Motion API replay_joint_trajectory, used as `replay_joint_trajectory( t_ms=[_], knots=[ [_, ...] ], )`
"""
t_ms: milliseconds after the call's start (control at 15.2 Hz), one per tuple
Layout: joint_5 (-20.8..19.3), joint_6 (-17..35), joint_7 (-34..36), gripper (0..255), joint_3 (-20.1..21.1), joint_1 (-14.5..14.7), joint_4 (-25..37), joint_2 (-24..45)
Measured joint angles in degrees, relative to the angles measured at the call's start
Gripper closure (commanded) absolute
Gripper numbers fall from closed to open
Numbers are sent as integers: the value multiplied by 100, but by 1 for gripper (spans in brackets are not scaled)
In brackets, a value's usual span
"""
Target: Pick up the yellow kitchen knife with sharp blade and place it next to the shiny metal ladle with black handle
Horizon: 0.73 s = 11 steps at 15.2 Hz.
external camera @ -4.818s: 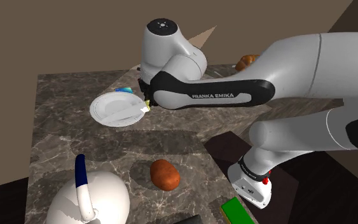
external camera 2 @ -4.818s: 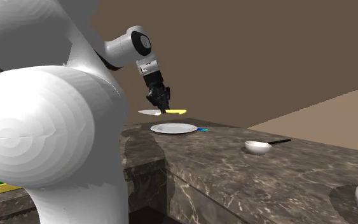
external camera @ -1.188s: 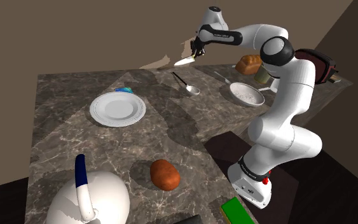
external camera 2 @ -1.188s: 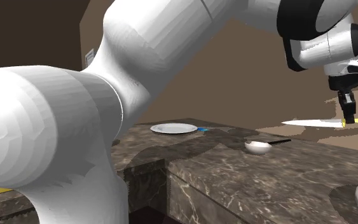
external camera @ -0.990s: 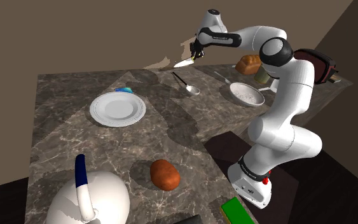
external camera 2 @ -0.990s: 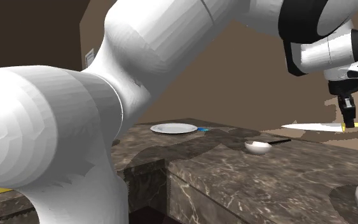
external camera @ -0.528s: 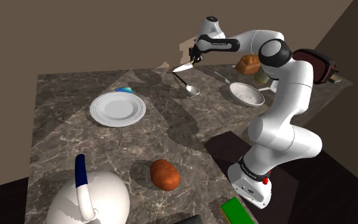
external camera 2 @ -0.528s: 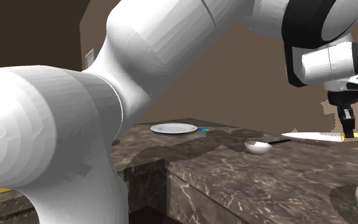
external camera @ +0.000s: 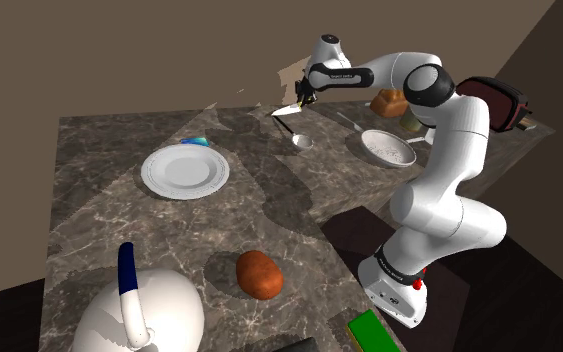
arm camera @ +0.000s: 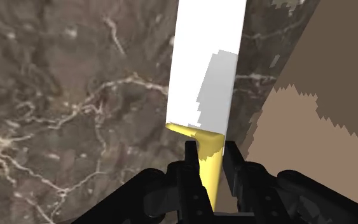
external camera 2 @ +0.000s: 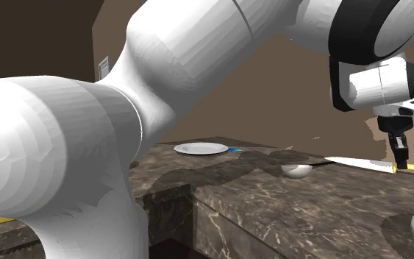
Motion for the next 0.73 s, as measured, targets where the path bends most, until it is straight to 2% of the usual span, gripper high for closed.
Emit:
replay_joint_trajectory(
  t_ms=[198, 264, 726],
  knots=[
    [-3, 5, 1, 255, -2, 0, -1, 3],
    [-3, 6, 1, 0, -2, 0, -2, 3],
    [32, -27, -6, 0, 37, -42, -54, -74]
  ],
)
